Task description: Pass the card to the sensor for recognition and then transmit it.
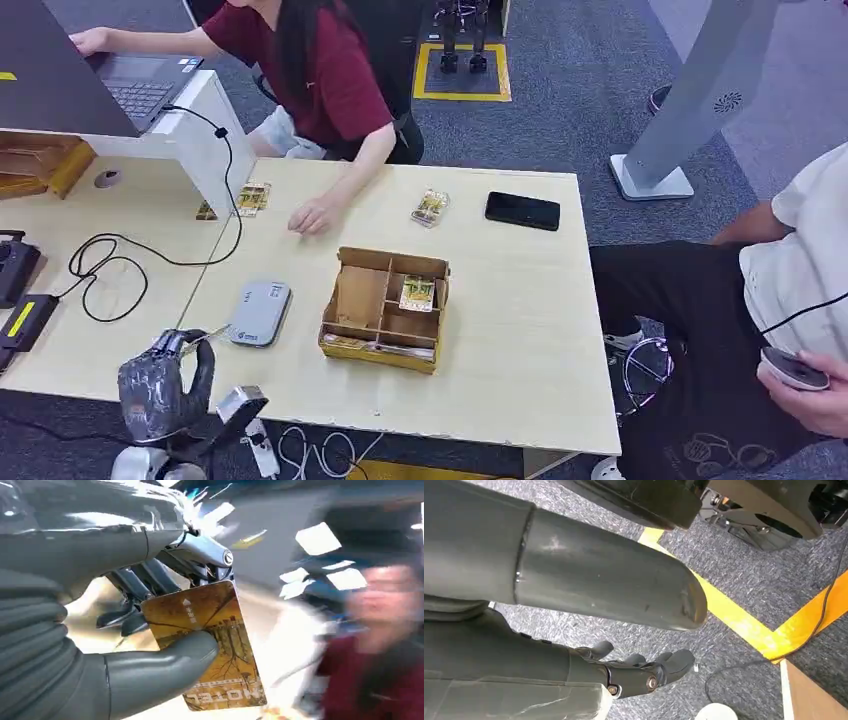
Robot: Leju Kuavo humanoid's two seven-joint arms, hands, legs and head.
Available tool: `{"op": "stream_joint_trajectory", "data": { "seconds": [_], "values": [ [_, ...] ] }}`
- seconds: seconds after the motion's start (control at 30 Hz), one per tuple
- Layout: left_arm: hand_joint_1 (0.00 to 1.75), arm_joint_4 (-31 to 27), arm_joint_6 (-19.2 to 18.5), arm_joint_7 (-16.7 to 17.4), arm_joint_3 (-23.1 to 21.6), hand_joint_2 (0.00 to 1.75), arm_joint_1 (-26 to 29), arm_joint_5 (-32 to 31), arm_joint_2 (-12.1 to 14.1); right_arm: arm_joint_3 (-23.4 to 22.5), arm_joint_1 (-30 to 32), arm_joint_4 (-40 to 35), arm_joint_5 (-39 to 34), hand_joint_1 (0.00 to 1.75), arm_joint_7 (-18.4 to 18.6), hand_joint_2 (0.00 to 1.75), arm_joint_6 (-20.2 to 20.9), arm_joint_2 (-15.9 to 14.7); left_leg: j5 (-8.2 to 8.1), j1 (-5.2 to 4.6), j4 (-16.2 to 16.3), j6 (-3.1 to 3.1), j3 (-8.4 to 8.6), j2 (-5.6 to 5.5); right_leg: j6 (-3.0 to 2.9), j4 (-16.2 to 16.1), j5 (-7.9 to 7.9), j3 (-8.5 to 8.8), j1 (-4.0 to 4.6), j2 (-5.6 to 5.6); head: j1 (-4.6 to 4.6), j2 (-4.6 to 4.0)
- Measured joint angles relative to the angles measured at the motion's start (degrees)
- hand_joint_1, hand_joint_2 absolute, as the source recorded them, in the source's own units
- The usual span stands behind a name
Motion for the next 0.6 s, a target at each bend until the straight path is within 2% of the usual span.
{"op": "stream_joint_trajectory", "data": {
  "seconds": [0.23, 0.53, 0.57, 0.6],
  "values": [
    [1.75, 0.4, -0.8, 0.9, -4.5, 1.75, 0.0, 1.8, 2.4, 0.0, 0.1, 0.0, 0.0, 0.0, 0.0, 0.0, 0.0, 0.0, 0.0, 0.0, 0.0, 0.0, 0.0, 0.01, 0.0, 0.0, 0.0, 0.01, 0.0, -0.01, 0.0, 0.0],
    [1.75, 0.7, -1.1, 1.0, -5.8, 1.75, 0.0, 2.2, 3.3, 0.0, 0.1, 0.0, 0.0, 0.0, 0.0, 0.0, 0.0, 0.0, 0.0, 0.0, 0.0, 0.0, 0.0, 0.0, 0.0, 0.0, 0.0, 0.01, 0.0, -0.01, -0.02, 0.0],
    [1.75, 0.7, -2.4, 1.6, -5.9, 1.75, 0.0, 3.6, 3.4, 0.0, 0.1, 0.0, 0.0, 0.0, 0.0, 0.0, -0.1, 0.0, 0.0, 0.0, 0.0, 0.0, 0.01, 0.0, 0.0, 0.0, 0.0, 0.0, 0.0, -0.01, -0.02, 0.0],
    [1.75, 0.8, -5.3, 2.8, -6.3, 1.75, -0.1, 6.6, 3.6, 0.0, 0.1, 0.0, 0.0, 0.0, 0.0, 0.0, -0.1, 0.0, 0.0, 0.0, 0.0, 0.0, 0.01, 0.0, 0.0, 0.0, 0.0, 0.0, 0.0, -0.01, -0.02, 0.0]
  ]
}}
